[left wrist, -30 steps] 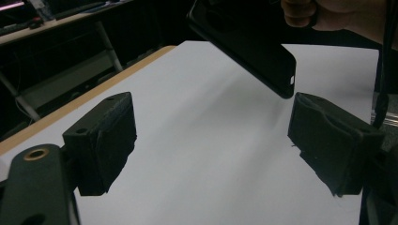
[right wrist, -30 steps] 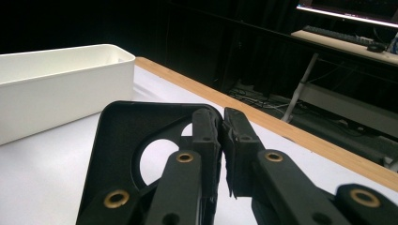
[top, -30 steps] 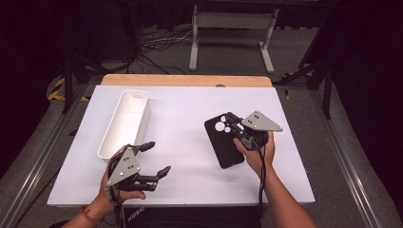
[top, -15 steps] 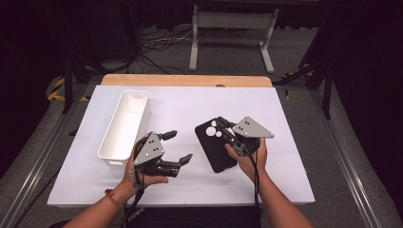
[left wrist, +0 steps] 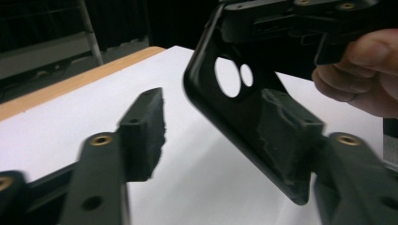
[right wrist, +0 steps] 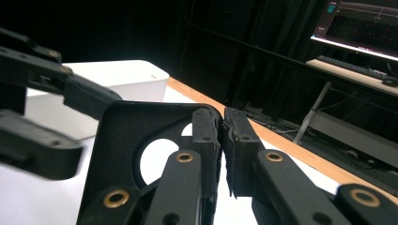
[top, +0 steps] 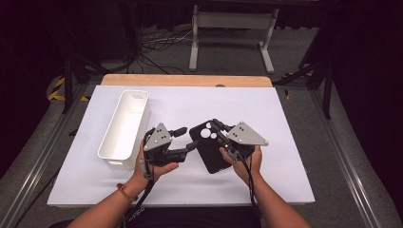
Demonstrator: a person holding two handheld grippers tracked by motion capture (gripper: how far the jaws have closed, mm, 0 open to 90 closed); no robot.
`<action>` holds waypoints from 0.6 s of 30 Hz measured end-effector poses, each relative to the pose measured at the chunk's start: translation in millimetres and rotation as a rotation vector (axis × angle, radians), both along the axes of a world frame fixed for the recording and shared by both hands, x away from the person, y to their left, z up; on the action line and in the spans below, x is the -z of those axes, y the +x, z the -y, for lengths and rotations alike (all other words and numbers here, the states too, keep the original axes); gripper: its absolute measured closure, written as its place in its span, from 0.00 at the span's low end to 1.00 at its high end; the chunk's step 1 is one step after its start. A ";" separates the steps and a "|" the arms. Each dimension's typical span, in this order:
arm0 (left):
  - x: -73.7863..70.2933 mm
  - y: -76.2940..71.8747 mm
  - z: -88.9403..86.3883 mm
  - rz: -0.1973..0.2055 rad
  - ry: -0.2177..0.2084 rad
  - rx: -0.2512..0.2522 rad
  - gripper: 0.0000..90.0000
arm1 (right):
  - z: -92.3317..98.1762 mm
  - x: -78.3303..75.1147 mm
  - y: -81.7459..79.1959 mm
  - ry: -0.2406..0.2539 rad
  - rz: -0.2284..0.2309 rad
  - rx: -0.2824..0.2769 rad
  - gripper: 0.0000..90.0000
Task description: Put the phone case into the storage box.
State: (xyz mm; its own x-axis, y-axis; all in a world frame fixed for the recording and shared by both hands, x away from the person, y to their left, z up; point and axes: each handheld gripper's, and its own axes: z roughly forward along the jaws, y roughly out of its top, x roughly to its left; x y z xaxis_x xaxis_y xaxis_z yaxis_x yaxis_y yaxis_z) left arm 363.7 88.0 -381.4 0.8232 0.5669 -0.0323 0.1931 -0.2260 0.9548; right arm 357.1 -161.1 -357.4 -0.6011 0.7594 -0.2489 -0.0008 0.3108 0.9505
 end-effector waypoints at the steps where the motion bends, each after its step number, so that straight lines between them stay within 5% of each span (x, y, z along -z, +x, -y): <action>1: 1.2 2.3 -0.9 -0.013 -0.009 -0.005 0.54 | 0.2 0.1 -0.2 0.004 0.006 0.000 0.94; 11: 3.2 7.0 -7.0 -0.033 -0.051 0.021 0.72 | -5.7 3.7 -3.4 -0.007 0.025 -0.020 0.94; 18: -2.3 4.3 -12.0 0.017 -0.044 0.028 0.84 | -10.5 3.4 -8.6 -0.029 0.060 -0.040 0.93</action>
